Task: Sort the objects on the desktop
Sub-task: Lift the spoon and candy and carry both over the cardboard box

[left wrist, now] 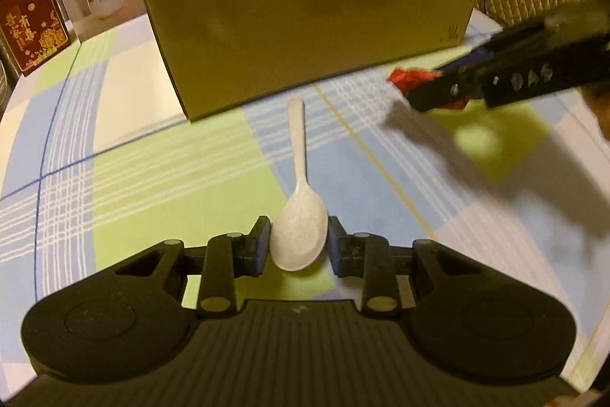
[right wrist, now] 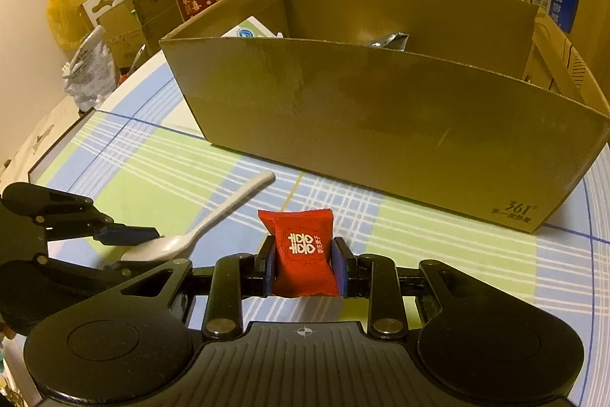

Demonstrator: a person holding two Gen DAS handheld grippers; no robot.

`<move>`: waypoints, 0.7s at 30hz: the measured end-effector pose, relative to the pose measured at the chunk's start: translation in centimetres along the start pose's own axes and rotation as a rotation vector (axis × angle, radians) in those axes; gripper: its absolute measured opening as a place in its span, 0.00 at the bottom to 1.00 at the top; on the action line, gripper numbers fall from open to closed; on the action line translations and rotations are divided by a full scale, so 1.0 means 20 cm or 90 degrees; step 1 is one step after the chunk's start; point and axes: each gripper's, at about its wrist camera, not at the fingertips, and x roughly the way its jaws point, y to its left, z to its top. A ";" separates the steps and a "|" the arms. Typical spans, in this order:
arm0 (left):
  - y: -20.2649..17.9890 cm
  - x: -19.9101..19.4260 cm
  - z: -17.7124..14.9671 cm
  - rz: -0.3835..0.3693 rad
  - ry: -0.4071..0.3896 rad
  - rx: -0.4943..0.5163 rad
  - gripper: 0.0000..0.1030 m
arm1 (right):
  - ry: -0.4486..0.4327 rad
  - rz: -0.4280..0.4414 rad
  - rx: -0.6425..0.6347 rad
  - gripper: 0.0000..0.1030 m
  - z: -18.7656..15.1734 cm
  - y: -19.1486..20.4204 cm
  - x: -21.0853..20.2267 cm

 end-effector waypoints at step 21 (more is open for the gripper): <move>0.05 -0.01 0.01 -0.009 0.001 -0.108 0.27 | 0.000 0.000 -0.001 0.26 0.01 0.00 0.00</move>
